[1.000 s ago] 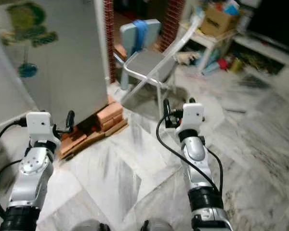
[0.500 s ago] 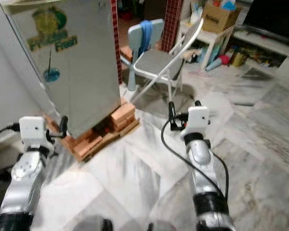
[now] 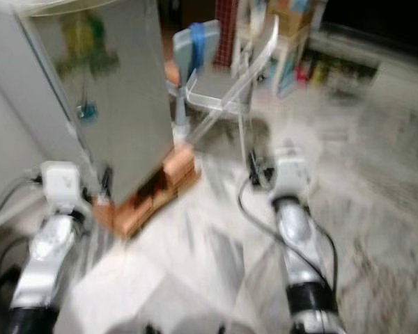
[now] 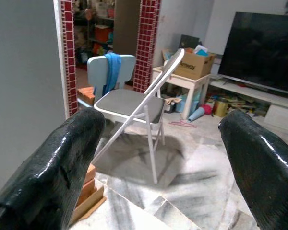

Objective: Restocking fridge

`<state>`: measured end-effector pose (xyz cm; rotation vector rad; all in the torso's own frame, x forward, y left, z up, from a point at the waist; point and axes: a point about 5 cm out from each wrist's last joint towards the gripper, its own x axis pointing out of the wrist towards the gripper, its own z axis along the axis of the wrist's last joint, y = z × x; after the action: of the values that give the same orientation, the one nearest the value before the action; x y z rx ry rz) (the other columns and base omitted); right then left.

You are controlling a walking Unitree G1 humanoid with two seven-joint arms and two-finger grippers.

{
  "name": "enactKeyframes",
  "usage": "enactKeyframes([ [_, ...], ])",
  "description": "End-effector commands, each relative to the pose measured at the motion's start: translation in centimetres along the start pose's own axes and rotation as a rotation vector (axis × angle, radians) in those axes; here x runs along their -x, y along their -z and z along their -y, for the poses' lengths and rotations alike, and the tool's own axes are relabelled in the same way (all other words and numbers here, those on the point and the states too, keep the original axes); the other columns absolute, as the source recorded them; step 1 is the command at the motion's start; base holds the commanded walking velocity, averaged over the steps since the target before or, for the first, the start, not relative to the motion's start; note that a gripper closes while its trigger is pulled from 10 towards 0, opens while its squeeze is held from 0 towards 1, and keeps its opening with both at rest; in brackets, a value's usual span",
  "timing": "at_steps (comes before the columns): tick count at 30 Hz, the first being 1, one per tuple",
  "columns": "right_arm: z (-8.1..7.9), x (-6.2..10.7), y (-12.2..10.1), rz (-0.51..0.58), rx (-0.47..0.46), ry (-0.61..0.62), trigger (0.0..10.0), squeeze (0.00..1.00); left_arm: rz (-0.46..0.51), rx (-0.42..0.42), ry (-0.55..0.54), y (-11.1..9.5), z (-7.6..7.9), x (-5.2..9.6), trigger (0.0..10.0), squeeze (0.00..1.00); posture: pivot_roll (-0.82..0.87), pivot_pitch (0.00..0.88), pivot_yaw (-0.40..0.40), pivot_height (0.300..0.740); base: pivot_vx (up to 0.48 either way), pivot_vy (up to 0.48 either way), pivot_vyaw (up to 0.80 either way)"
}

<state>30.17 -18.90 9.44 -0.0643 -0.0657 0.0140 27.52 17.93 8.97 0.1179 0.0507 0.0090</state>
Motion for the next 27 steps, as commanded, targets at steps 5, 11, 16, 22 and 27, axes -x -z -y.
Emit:
enactKeyframes([
  [5,-1.21,-0.47,-0.6,0.024,-0.001,-0.05,10.0,0.0,0.003,-0.016,-0.012,-0.16,-0.58,-0.07,10.0,0.0,0.06,0.01,-0.022,0.74,0.38,0.29,0.0],
  [11,-1.25,-0.43,-0.58,0.023,0.003,-0.053,10.0,0.0,0.006,0.018,-0.022,-0.17,-0.55,-0.04,10.0,0.0,0.06,0.013,-0.023,0.74,0.389,0.281,0.0],
  [16,-1.28,-0.49,-0.52,0.021,0.009,-0.052,10.0,0.0,-0.017,0.025,-0.043,0.11,-0.7,-0.1,10.0,0.0,0.06,0.011,-0.025,0.74,0.172,0.409,0.0],
  [22,-1.24,-0.5,-0.51,0.021,0.012,-0.051,10.0,0.0,-0.016,0.024,-0.04,0.09,-0.64,-0.14,10.0,0.0,0.06,0.011,-0.026,0.74,0.0,0.475,0.0],
  [27,-1.18,-0.49,-0.41,0.016,0.013,-0.047,10.0,0.0,-0.011,0.009,-0.026,0.1,-0.46,-0.08,10.0,0.0,0.06,0.011,-0.026,0.74,0.0,0.48,0.0],
])
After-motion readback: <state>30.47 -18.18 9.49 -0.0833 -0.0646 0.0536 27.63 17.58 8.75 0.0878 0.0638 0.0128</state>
